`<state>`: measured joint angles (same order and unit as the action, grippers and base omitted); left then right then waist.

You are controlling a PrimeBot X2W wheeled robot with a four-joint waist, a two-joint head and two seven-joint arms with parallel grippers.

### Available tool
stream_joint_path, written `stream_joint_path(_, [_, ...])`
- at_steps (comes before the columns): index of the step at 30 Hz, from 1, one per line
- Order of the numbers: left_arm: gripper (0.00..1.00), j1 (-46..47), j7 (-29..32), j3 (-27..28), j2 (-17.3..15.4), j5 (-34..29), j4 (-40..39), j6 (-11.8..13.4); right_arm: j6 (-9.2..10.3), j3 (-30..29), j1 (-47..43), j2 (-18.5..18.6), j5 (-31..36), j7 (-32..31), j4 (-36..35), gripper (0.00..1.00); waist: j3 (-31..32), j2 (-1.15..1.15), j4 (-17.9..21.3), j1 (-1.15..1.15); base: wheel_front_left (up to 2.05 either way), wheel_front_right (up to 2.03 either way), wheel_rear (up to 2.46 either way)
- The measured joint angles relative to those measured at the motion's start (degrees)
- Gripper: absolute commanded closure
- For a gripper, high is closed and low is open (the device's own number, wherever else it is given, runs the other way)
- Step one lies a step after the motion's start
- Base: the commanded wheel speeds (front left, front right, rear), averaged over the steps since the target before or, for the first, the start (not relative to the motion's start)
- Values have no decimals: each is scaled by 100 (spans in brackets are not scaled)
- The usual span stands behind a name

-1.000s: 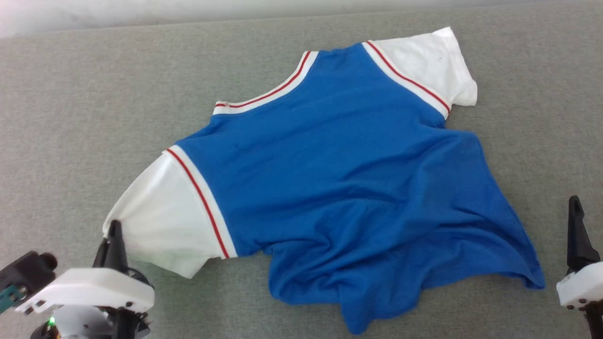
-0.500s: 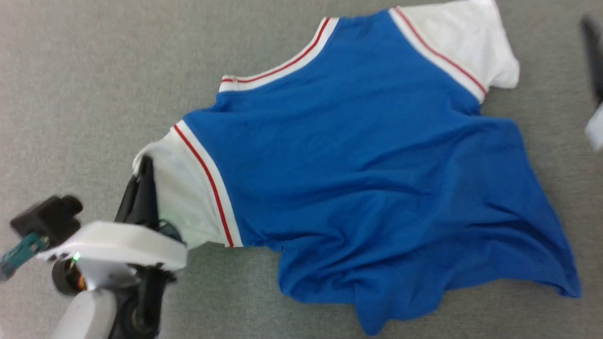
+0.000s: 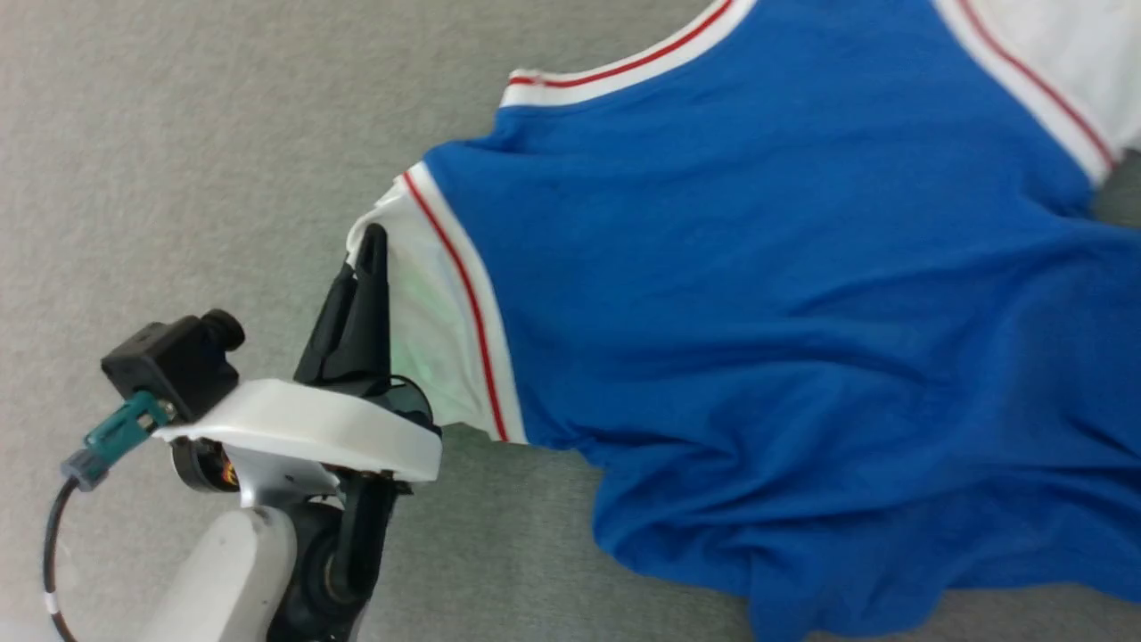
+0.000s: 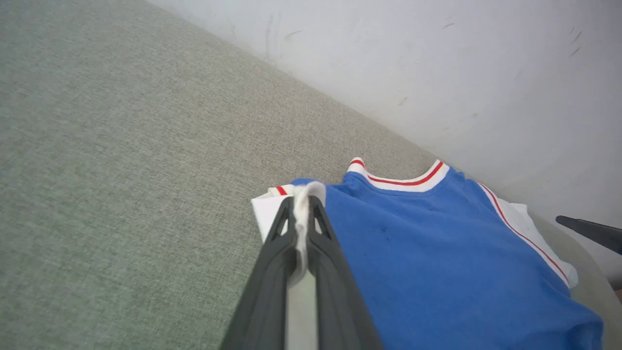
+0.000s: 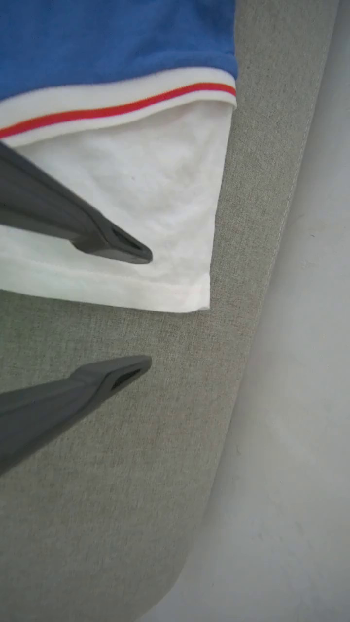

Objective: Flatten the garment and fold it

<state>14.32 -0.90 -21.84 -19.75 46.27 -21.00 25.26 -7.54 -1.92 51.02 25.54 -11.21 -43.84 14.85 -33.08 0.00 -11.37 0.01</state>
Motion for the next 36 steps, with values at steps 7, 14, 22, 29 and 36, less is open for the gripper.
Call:
stream_joint_path(7, [100,22,-73,-124,119,-12,78,-68,0,-104,41,133,190,59,304,0,-279,0,-370,-1,0,0,0])
stream_joint_path(14, [100,41,-96,-188,204,8,166,-155,1,-234,167,170,241,79,355,60,-437,0,-558,-1,0,0,0])
stream_joint_path(22, [100,122,-196,-20,332,216,296,-212,0,-466,205,-193,233,98,426,100,-358,0,-473,-1,0,0,0])
stream_joint_path(29, [100,293,-213,320,230,388,478,-253,0,-358,154,-478,-20,1013,411,100,37,0,-218,-1,0,0,0])
stream_joint_path(36, [100,989,48,438,-344,-14,637,-220,0,-298,153,-614,-416,1796,186,100,711,0,104,-2,0,0,0])
